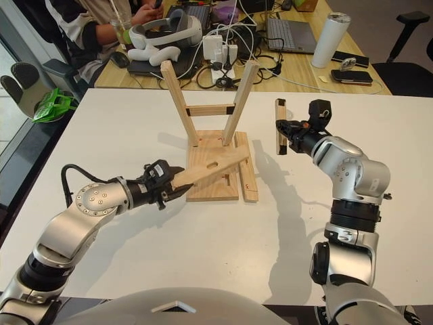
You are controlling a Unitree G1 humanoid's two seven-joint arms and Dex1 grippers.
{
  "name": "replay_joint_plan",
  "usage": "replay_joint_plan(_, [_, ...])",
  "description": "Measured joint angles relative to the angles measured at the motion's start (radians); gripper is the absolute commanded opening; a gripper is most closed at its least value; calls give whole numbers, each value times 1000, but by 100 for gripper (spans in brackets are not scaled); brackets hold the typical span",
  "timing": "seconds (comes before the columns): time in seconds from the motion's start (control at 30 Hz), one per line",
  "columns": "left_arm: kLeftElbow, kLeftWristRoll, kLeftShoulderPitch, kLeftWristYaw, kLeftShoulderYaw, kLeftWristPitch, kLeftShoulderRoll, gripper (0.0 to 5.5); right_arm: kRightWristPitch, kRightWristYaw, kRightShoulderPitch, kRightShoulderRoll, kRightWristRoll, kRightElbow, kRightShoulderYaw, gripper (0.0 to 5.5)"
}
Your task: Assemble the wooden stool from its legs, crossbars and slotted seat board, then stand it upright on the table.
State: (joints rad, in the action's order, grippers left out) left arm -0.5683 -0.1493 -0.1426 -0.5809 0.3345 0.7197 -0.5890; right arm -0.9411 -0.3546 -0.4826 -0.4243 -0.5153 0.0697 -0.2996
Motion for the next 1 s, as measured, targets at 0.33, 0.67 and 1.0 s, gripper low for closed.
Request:
replay_joint_plan(0.33, [20, -151, -89, 55, -294, 145, 102, 324, -127, -209, 52, -4, -344, -276, -80, 131])
replay_joint_plan(0.67, [-44, -640, -467, 314, -735, 760, 520, 324, 161, -230, 133, -55, -117, -465, 196, 131])
replay_joint_plan(1.0, [81, -791, -474, 592, -841, 881, 640, 324, 626, -134, 298, 64, 278, -577, 552, 130])
